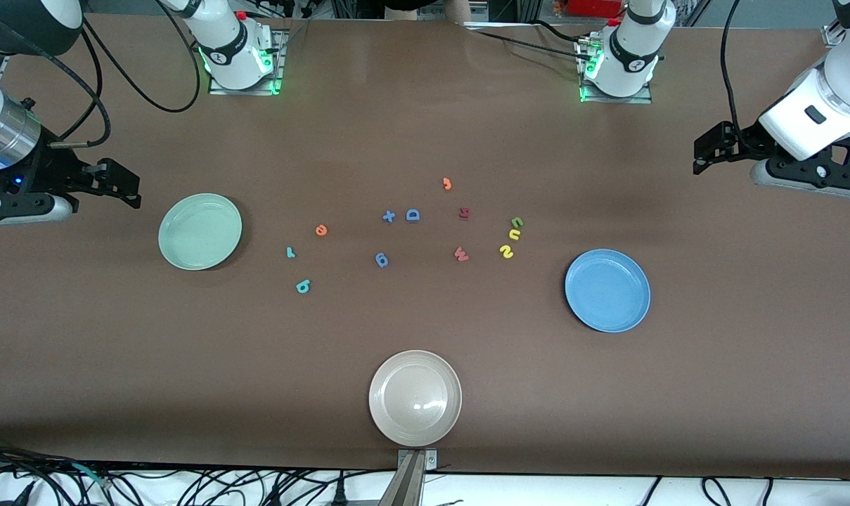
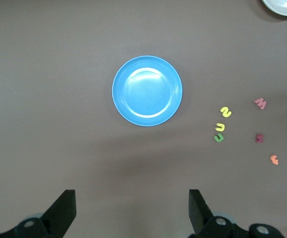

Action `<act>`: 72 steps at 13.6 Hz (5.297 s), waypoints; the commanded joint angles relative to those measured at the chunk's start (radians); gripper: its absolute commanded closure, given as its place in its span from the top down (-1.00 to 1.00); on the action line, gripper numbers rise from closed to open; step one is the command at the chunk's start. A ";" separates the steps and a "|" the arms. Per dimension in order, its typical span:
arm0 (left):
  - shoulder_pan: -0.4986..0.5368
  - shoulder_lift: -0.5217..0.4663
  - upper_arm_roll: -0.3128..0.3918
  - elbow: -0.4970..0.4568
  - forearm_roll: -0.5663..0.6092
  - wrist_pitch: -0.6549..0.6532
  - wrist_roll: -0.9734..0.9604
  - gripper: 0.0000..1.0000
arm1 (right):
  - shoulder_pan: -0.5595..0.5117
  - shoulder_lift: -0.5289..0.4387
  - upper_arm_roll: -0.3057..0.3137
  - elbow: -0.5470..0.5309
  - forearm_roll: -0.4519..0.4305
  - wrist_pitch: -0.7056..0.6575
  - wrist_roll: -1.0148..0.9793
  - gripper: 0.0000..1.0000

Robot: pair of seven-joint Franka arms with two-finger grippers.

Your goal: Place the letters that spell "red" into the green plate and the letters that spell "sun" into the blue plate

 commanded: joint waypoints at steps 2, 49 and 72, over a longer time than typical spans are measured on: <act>0.000 -0.018 -0.005 -0.007 0.002 -0.015 -0.009 1.00 | -0.001 -0.008 0.001 0.003 0.016 0.002 -0.001 1.00; 0.026 -0.013 -0.030 0.002 0.042 -0.015 -0.008 1.00 | -0.008 -0.004 -0.005 -0.015 0.004 -0.014 0.005 1.00; 0.025 -0.013 -0.031 0.002 0.042 -0.015 -0.005 1.00 | -0.010 -0.005 -0.005 -0.029 0.004 -0.014 0.005 0.99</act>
